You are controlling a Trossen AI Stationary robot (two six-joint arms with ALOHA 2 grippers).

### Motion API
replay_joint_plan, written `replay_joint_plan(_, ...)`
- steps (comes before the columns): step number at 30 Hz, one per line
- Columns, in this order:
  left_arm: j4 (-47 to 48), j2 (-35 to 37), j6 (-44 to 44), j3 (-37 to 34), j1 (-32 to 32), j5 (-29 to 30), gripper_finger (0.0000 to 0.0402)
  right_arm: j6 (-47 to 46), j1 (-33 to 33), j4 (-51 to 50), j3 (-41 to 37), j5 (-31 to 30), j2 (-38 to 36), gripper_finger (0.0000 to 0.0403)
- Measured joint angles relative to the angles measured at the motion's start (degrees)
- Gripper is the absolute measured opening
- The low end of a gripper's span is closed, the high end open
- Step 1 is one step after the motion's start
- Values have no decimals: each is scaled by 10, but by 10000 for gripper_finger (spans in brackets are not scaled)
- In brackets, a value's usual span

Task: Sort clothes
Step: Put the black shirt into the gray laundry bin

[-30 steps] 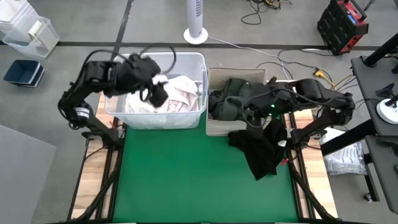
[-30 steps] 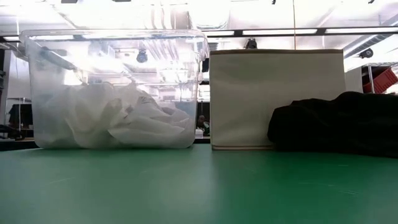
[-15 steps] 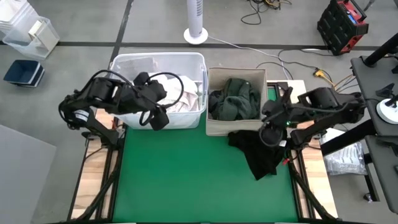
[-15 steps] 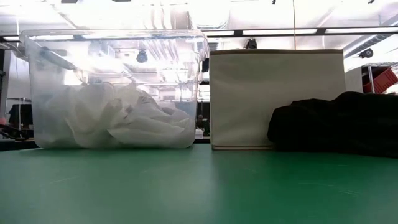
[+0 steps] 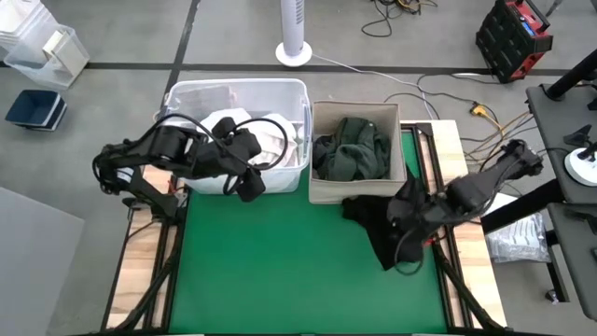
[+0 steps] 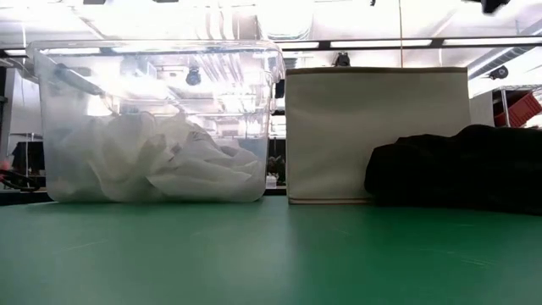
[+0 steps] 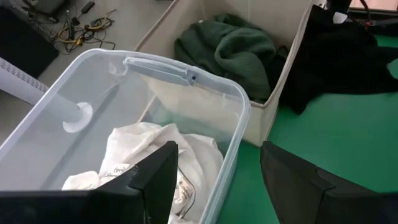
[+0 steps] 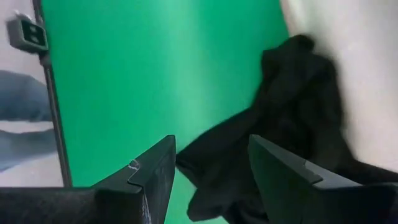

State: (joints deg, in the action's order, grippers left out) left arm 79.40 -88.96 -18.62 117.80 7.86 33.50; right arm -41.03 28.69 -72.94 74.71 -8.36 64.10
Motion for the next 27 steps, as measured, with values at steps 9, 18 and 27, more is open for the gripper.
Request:
replay_joint_plan(9, -36, 0, 5, -17, 0, 1, 204, -128, 31, 18, -166, 24, -5, 224)
replay_joint_plan(18, -90, 0, 31, -12, 0, 5, 204, -124, 29, 54, -264, -13, -6, 290)
replay_joint_plan(27, -97, 0, 31, -12, 0, 5, 204, -160, 16, 106, -309, -40, -2, 317)
